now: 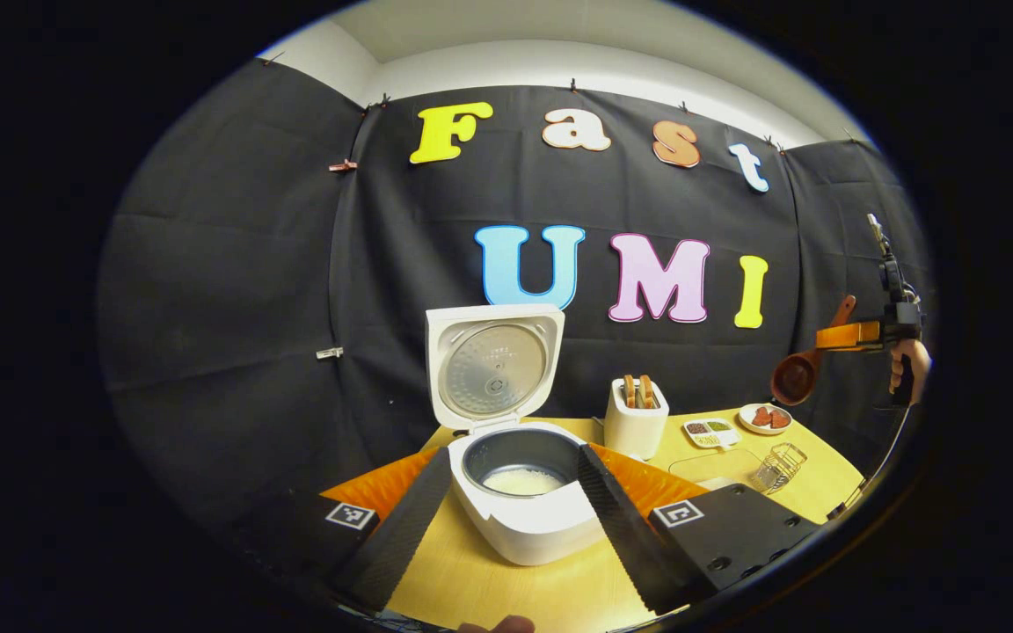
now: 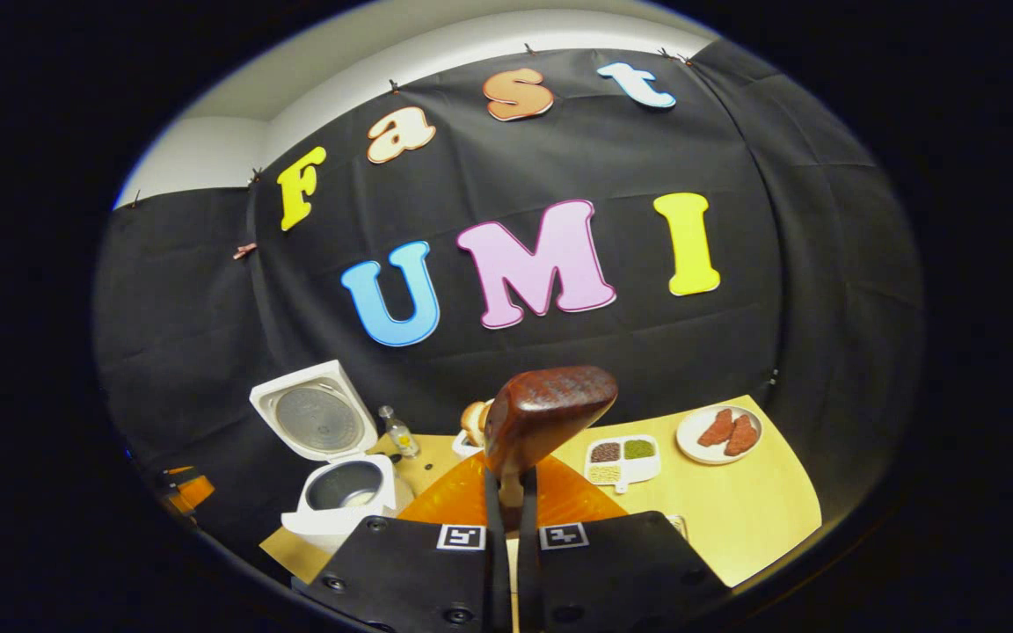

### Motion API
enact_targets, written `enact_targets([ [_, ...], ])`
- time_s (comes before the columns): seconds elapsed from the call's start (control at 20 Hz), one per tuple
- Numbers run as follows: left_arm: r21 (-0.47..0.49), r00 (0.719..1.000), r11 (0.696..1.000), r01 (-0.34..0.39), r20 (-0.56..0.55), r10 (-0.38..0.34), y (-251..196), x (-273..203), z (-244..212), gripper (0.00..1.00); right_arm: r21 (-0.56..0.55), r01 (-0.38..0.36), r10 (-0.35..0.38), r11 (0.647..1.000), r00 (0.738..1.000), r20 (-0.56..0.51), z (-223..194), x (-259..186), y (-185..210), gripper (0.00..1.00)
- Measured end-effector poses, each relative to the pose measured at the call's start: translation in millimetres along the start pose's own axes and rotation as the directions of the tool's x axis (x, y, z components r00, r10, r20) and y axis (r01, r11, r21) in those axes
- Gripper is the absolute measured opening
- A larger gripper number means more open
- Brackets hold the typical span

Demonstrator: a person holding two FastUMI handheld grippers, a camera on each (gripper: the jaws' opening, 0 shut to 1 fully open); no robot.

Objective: Close the left gripper, press the button to open the rice cooker; take a wooden spoon from the chopstick holder with the right hand, scoop a spoonful of rice and pour it into the rice cooker, then put the wooden spoon back into the chopstick holder.

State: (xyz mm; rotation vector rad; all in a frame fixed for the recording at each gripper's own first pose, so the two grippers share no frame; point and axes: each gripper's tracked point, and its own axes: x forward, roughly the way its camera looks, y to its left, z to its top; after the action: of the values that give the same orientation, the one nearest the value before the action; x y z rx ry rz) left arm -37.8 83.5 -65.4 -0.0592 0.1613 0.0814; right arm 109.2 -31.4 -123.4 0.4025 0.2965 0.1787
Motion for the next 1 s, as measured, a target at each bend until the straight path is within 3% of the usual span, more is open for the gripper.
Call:
enact_targets([
  [0.25,0.002,1.0,1.0,0.001,-0.005,-0.001,-23.6,6.7,2.9,0.99,-0.058,0.122,-0.127,0.991,0.988,-0.093,-41.8,0.5,-75.8,0.07],
  [0.3,0.005,1.0,1.0,-0.001,-0.006,0.001,-27.7,7.2,3.9,0.99,-0.068,0.146,-0.153,0.987,0.982,-0.112,-52.7,2.8,-91.7,0.03],
  [0.35,0.008,1.0,1.0,-0.003,-0.006,0.003,-30.8,7.6,4.2,0.99,-0.07,0.164,-0.173,0.984,0.976,-0.132,-61.7,5.4,-104.8,0.07],
  [0.5,0.005,1.0,1.0,-0.015,-0.011,0.015,-38.9,10.0,6.6,0.99,-0.065,0.198,-0.207,0.978,0.957,-0.205,-97.3,19.2,-138.4,0.08],
  [1.0,0.027,0.997,0.997,-0.072,-0.018,0.073,-55.1,-4.6,11.8,0.99,0.046,0.204,-0.168,0.978,0.898,-0.406,-178.0,66.9,-174.0,0.08],
])
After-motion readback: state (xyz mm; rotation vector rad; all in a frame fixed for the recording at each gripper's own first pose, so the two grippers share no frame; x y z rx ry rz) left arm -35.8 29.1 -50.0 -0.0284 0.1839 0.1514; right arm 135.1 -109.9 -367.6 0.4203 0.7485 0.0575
